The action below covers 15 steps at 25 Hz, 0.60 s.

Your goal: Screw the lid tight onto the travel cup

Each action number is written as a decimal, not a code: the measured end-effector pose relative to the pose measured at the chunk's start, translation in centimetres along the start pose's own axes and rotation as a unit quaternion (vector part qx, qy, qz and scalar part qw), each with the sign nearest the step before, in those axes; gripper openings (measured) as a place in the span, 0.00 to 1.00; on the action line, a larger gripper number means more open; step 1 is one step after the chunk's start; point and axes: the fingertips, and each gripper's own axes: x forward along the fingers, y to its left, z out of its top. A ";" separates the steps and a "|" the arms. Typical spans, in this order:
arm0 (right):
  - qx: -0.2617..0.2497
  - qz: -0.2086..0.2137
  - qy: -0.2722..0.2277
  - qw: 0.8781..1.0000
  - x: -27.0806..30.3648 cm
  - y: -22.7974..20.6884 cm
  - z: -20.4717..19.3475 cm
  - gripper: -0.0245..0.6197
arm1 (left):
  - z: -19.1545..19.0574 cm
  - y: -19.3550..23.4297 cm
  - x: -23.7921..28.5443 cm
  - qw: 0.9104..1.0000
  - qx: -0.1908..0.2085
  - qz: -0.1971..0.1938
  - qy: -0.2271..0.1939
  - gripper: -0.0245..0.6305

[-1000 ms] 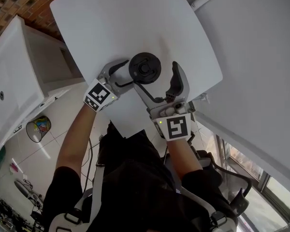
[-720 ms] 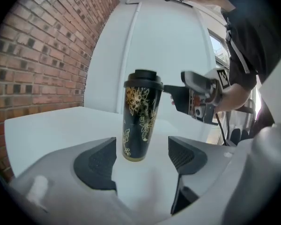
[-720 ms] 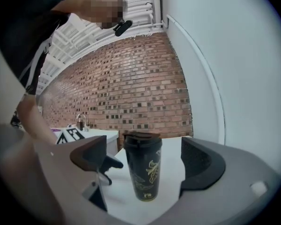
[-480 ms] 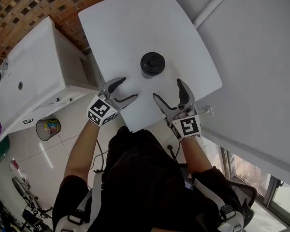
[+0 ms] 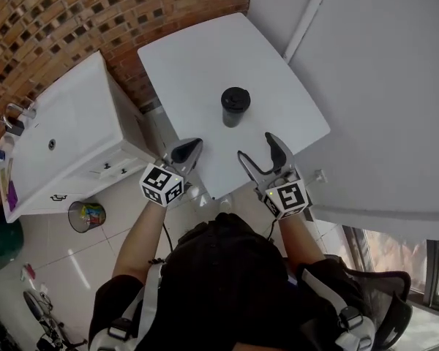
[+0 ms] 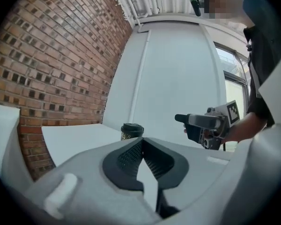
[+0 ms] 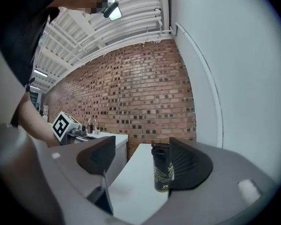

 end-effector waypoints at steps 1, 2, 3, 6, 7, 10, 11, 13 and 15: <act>-0.001 -0.009 -0.004 1.000 -0.5 0.4 0.2 0.59 | 0.3 -0.3 -0.8 1.000 0.008 -0.005 0.001 0.04; -0.002 -0.017 -0.007 1.000 -1.2 0.9 0.4 0.57 | 0.6 -0.7 -1.6 1.000 0.012 -0.009 0.000 0.04; -0.002 -0.023 -0.006 1.000 -1.9 1.7 0.3 0.52 | 0.9 -1.1 -2.7 1.000 0.012 -0.012 -0.003 0.04; -0.001 -0.034 0.010 0.999 -4.3 5.4 -0.5 0.42 | 0.8 -2.4 -7.0 1.000 0.001 -0.019 -0.008 0.04; -0.005 -0.038 0.016 0.999 -4.9 7.0 -0.4 0.33 | 0.7 -2.6 -8.5 1.000 0.000 -0.019 -0.008 0.04; -0.019 -0.046 0.023 0.998 -6.5 11.8 0.9 0.04 | 0.7 -2.9 -12.4 1.000 0.006 -0.020 -0.004 0.04; -0.024 -0.049 0.020 0.998 -7.1 13.0 1.4 0.04 | 0.9 -3.2 -13.4 1.000 0.010 -0.026 -0.006 0.04; -0.029 -0.054 0.011 0.998 -8.6 15.2 2.3 0.04 | 1.2 -4.1 -15.4 0.999 0.016 -0.039 -0.011 0.04; -0.028 -0.062 0.013 0.998 -10.4 16.7 2.4 0.04 | 1.3 -5.4 -17.2 0.999 0.019 -0.044 -0.015 0.04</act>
